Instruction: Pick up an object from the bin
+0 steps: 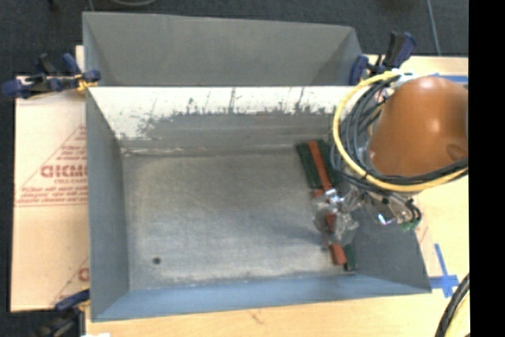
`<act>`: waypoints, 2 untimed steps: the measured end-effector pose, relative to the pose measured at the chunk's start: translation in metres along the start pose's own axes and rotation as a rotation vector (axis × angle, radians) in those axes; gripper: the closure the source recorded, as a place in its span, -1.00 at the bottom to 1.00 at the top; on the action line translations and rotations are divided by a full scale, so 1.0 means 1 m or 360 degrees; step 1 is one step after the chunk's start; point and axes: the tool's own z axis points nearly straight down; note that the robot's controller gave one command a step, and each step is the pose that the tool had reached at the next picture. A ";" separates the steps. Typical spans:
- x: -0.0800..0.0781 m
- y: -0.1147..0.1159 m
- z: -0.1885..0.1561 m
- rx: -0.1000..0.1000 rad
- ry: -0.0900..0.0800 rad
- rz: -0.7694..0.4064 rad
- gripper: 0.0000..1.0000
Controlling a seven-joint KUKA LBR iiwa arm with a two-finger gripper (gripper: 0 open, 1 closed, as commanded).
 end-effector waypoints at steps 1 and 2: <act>0.000 0.001 0.004 -0.0006 0.0008 0.0001 -1.00; -0.015 -0.010 0.134 -0.0013 0.0011 -0.0219 -1.00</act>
Offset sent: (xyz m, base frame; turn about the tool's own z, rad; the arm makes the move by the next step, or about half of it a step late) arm 0.0000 0.0000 0.0000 0.0000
